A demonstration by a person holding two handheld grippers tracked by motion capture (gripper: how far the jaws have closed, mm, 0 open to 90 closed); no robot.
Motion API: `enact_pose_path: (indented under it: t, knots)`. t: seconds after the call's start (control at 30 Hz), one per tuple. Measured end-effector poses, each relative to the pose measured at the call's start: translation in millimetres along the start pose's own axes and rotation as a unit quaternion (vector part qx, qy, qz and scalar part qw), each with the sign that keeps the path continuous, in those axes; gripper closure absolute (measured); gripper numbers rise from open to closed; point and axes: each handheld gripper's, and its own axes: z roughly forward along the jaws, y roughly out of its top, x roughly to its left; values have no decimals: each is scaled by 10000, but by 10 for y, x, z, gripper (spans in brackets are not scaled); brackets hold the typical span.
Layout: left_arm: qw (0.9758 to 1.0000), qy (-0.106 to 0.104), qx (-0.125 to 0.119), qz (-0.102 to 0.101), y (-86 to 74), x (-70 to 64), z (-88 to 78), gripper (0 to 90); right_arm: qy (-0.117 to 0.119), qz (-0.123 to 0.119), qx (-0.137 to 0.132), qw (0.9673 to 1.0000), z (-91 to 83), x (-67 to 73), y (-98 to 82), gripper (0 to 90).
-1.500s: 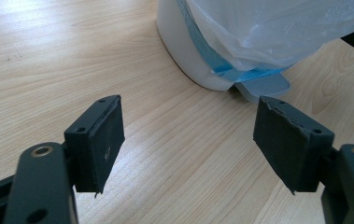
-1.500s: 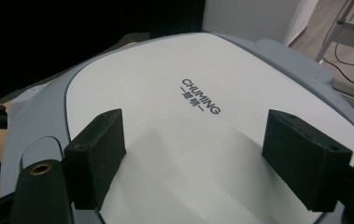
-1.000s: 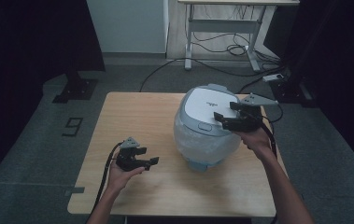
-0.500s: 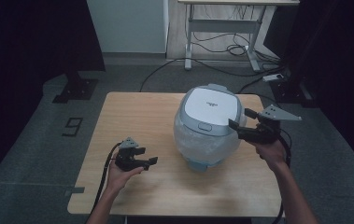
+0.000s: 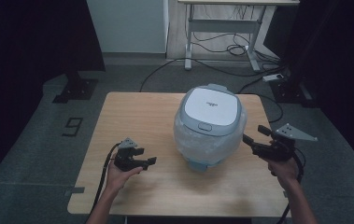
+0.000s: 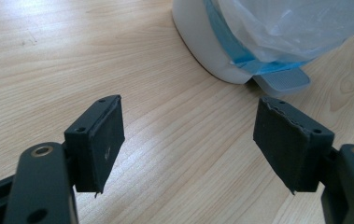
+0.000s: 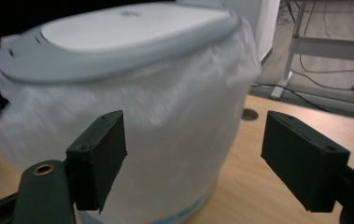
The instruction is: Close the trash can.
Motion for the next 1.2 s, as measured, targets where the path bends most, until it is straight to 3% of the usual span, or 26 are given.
enact_pose_path:
  t: [0.4, 0.7, 0.83, 1.2]
  knots:
    - [10000, 19, 34, -53, -31, 38, 5, 246, -241, 313, 269, 9989, -12, -117, -619, 210]
    - [9999, 31, 78, -80, -49, 56, 30, 246, -370, 514, 766, 9950, 94, -241, -1090, 209]
    - [9999, 30, 85, -69, -51, 54, 32, 246, -350, 495, 955, 9936, 142, -247, -1171, 209]
    - [9999, 47, 96, -98, -58, 67, 40, 247, -356, 551, 1017, 9927, 168, -276, -1238, 209]
